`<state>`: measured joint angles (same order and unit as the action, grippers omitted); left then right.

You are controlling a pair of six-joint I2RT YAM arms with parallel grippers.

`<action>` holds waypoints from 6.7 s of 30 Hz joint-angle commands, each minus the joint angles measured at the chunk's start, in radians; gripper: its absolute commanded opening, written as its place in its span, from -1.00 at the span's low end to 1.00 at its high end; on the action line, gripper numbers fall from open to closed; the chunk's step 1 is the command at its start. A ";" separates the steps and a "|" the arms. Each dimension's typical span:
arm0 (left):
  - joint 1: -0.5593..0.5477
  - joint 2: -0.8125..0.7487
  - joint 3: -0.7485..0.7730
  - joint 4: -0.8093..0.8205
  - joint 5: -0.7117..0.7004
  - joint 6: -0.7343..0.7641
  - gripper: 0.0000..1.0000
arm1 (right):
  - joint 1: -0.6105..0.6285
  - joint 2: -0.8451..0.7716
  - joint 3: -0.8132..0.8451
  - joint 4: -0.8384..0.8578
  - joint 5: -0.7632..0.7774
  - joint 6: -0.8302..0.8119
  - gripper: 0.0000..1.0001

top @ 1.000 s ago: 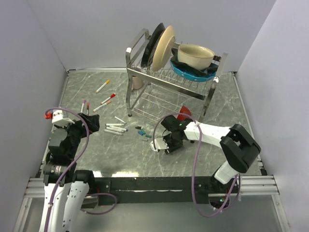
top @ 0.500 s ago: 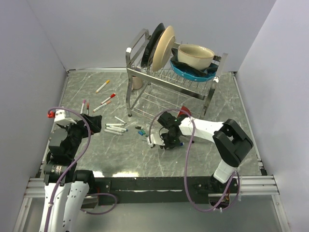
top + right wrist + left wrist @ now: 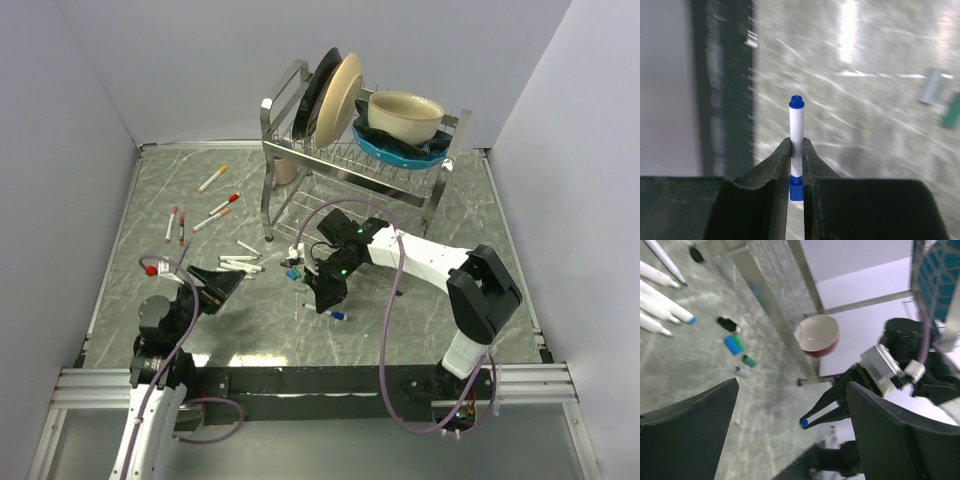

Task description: Open the pen caps

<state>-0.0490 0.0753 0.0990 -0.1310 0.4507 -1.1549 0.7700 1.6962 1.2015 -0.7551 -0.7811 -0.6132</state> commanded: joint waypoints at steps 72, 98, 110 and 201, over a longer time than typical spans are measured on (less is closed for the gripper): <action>-1.009 0.531 0.189 -0.065 -1.103 -0.560 -0.98 | -0.046 0.086 0.004 0.198 -0.205 0.435 -0.32; -1.011 0.615 0.199 0.068 -1.078 -0.537 -0.98 | -0.012 0.103 0.017 0.178 -0.201 0.408 0.01; -0.586 0.595 0.202 0.045 -0.947 -0.370 -0.99 | 0.031 0.120 0.047 0.100 -0.153 0.326 -1.00; 0.238 1.521 0.944 -0.335 -0.537 0.825 0.15 | 0.259 -0.202 -0.006 0.166 0.506 0.159 -0.05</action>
<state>0.1970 1.5894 1.0172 -0.4286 -0.1108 -0.3885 1.0168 1.5280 1.2022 -0.5911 -0.2741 -0.4408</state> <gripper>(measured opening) 0.583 0.479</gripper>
